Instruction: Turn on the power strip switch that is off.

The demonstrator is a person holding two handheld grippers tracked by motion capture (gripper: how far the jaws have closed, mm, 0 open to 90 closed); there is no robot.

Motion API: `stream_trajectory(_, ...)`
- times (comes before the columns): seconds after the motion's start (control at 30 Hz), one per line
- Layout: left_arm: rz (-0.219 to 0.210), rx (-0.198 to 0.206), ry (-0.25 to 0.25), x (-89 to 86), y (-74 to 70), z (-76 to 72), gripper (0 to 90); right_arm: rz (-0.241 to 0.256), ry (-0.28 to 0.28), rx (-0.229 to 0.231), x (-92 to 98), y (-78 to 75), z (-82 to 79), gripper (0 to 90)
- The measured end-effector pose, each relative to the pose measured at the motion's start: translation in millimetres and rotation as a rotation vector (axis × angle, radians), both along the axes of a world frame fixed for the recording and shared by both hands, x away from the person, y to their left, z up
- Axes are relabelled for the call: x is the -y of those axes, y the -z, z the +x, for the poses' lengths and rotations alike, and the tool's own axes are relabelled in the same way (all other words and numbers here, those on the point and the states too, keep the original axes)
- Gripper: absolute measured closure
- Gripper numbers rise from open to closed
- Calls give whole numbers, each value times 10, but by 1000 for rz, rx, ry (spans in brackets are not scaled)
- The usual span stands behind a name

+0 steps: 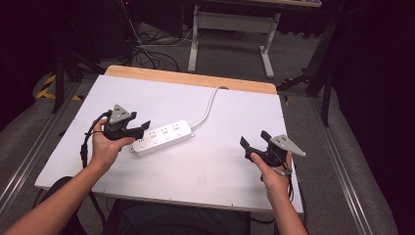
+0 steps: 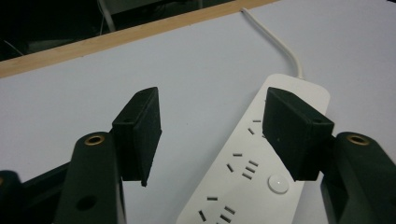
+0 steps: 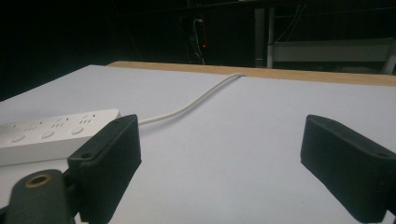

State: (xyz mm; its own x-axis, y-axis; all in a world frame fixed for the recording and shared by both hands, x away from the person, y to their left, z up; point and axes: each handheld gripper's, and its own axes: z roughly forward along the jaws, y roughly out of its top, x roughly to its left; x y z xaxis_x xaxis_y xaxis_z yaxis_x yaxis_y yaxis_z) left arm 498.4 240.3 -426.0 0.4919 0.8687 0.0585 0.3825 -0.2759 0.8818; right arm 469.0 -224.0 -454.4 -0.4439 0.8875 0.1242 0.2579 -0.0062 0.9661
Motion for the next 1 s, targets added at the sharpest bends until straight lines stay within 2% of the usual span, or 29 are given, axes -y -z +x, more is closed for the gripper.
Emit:
stream_trajectory(0.33, -8, 30, -69, -36, -41, -21, 304, 1, -1, -1, -1, 0, 3, 126)
stream_trajectory(0.67, -22, 87, -99, -62, -81, -65, 288, 3, -1, 0, -4, 1, 6, 126)
stream_trajectory(0.73, -23, 92, -108, -75, -87, -67, 263, 3, -1, -1, -3, 1, 7, 126)
stream_trajectory(1.0, -51, 86, -137, -148, -90, -54, 256, 4, -4, -4, -3, 3, 14, 126)
